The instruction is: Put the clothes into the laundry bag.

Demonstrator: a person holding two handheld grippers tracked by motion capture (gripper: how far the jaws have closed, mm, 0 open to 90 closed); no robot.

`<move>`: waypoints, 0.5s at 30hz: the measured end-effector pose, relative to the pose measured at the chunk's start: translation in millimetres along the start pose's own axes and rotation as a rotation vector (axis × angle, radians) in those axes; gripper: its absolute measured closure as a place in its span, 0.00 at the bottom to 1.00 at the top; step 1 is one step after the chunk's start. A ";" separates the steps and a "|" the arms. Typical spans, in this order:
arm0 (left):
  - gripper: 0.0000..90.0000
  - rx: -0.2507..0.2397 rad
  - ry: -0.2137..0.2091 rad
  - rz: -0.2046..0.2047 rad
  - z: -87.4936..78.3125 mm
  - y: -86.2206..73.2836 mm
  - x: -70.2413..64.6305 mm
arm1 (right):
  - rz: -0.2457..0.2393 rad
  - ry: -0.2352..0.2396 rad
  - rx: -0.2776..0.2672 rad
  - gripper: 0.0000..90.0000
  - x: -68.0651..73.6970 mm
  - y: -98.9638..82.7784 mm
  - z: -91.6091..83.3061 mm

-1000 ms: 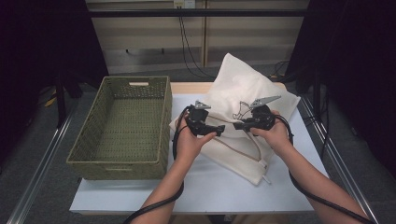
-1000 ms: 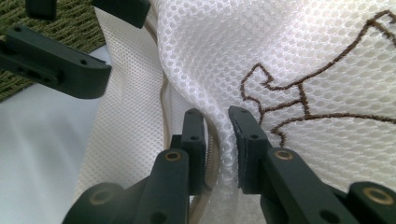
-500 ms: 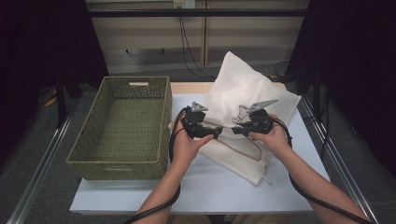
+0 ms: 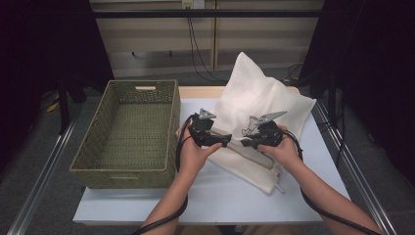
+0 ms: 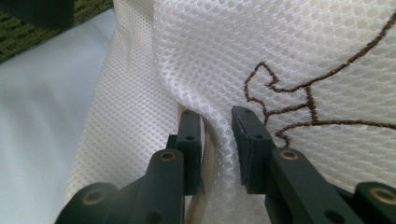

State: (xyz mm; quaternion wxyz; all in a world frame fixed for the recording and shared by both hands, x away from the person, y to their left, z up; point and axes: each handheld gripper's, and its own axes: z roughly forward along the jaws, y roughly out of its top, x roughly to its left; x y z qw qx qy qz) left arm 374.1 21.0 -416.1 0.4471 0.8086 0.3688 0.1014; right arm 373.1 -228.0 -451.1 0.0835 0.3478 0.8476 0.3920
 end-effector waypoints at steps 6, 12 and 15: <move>0.13 -0.005 -0.012 -0.015 -0.4 -5.7 -0.9 | -0.008 -0.008 0.022 0.81 4.8 -8.0 10.9; 0.13 -0.007 -0.017 -0.027 -1.5 -10.3 0.9 | -0.016 -0.012 0.055 0.81 7.4 -11.4 16.0; 0.13 -0.006 -0.014 -0.025 -1.7 -11.6 2.3 | -0.012 -0.007 0.053 0.80 8.3 -14.9 17.1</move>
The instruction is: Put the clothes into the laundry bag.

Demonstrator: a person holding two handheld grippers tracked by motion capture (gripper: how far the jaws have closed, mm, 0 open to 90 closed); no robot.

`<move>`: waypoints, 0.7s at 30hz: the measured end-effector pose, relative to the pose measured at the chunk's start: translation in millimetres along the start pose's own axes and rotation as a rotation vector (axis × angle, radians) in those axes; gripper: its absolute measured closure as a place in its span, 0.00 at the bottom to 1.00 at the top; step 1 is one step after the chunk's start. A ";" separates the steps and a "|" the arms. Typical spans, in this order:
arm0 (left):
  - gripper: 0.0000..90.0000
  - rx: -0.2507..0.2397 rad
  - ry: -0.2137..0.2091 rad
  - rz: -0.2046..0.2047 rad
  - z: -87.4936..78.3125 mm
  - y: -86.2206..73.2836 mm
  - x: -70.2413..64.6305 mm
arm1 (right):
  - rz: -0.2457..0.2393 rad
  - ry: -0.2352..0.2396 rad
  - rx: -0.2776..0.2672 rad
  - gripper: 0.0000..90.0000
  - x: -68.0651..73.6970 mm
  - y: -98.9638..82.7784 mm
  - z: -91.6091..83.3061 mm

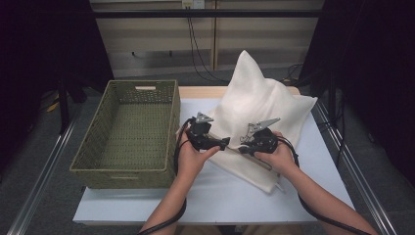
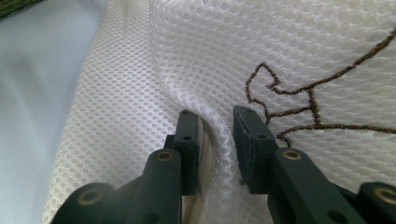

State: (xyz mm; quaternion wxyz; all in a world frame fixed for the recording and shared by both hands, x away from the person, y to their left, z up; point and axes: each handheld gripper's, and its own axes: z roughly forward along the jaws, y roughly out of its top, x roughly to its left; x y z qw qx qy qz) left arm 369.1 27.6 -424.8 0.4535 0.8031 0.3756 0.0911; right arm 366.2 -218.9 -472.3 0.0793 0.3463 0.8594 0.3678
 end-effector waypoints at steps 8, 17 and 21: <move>0.13 0.002 0.010 -0.005 -0.3 -0.4 3.5 | 0.012 0.011 0.005 0.76 0.2 -4.9 0.2; 0.13 0.002 0.010 -0.008 -2.3 -1.0 5.8 | -0.008 0.013 -0.013 0.63 7.6 -4.6 -3.5; 0.13 0.001 0.007 -0.017 -1.7 -2.2 5.7 | -0.010 0.013 -0.020 0.57 8.7 -4.0 -6.0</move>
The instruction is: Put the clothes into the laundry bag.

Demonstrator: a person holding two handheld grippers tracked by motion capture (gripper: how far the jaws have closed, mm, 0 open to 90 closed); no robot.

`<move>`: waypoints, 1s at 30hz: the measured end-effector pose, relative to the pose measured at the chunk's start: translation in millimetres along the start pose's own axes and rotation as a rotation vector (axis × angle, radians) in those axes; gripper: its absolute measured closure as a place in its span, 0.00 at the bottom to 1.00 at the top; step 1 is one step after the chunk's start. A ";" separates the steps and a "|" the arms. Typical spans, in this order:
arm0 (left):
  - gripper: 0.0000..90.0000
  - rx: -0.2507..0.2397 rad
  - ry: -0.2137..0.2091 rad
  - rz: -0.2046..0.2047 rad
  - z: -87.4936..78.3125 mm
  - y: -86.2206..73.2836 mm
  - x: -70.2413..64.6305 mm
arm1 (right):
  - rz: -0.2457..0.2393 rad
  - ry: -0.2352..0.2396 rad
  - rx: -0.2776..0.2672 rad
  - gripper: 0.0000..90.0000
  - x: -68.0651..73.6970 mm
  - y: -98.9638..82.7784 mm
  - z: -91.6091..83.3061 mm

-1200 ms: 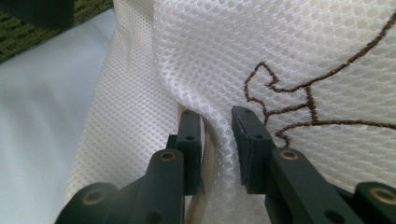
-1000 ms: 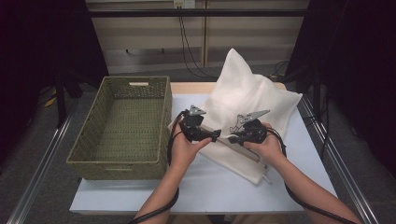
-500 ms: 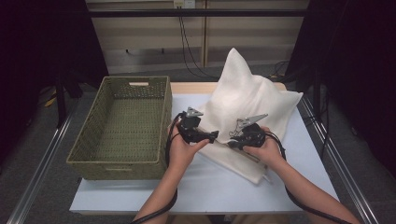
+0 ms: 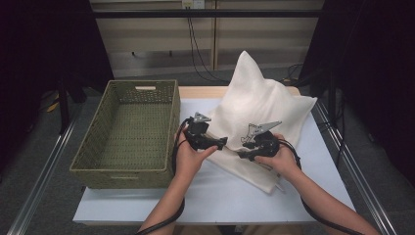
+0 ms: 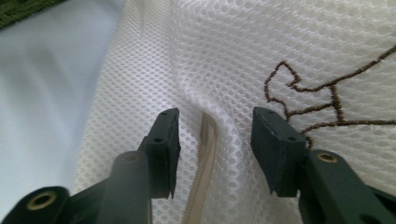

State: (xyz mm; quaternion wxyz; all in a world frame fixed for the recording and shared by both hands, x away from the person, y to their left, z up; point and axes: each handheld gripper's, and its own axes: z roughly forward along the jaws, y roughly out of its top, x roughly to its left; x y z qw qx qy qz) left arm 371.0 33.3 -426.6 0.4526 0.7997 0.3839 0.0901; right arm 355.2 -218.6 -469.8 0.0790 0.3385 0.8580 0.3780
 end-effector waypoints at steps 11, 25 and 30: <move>0.13 0.006 0.008 0.009 -2.6 0.9 1.8 | 0.041 0.046 -0.042 0.40 -2.0 5.1 -9.1; 0.13 0.001 0.008 0.018 -3.3 4.4 -0.6 | 0.017 0.058 -0.021 0.28 -2.3 10.5 -24.4; 0.13 0.000 0.009 0.015 -2.9 4.9 -1.3 | 0.015 0.046 -0.033 0.27 -4.0 10.5 -30.5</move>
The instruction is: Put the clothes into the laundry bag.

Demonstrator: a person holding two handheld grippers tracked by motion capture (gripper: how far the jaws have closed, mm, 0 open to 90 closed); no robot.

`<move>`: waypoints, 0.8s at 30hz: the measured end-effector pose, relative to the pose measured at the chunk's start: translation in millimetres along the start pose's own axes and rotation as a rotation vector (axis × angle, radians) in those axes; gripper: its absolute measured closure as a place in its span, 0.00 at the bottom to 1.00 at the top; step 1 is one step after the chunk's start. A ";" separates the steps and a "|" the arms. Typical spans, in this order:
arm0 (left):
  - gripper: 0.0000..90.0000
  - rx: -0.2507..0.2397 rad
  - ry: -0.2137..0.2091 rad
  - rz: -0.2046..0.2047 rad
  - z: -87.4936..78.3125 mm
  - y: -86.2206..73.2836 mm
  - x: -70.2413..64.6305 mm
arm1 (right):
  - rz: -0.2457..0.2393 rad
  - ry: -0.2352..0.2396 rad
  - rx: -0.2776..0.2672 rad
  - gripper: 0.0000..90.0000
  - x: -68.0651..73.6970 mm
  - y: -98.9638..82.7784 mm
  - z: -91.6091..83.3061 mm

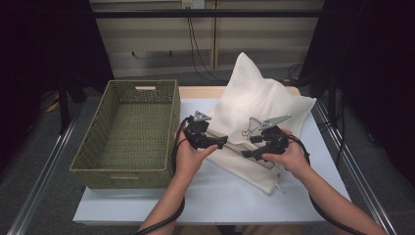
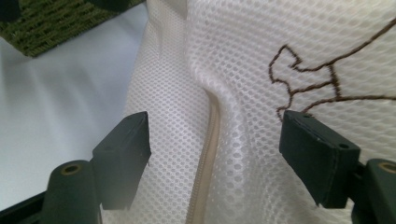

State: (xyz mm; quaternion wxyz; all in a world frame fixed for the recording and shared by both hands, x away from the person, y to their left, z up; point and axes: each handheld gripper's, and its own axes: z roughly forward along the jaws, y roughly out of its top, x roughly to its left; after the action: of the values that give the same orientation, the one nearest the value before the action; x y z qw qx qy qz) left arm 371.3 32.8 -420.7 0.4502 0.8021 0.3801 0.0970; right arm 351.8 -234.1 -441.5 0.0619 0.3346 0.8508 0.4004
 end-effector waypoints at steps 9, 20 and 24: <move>0.13 -0.004 0.004 0.001 -1.1 1.1 0.7 | 0.014 -0.016 -0.037 0.37 -7.5 12.4 -16.3; 0.13 -0.003 0.005 0.003 -4.5 1.9 2.3 | -0.020 -0.059 -0.063 0.95 -17.8 13.2 -20.1; 0.13 -0.002 0.007 0.005 -5.1 2.3 2.7 | -0.026 -0.060 -0.057 0.99 -21.4 11.0 -13.9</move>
State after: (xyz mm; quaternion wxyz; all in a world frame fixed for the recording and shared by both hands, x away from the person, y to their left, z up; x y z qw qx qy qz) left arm 371.8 37.3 -416.5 0.4495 0.8021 0.3798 0.1014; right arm 368.8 -251.2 -427.7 0.1018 0.3334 0.8412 0.4133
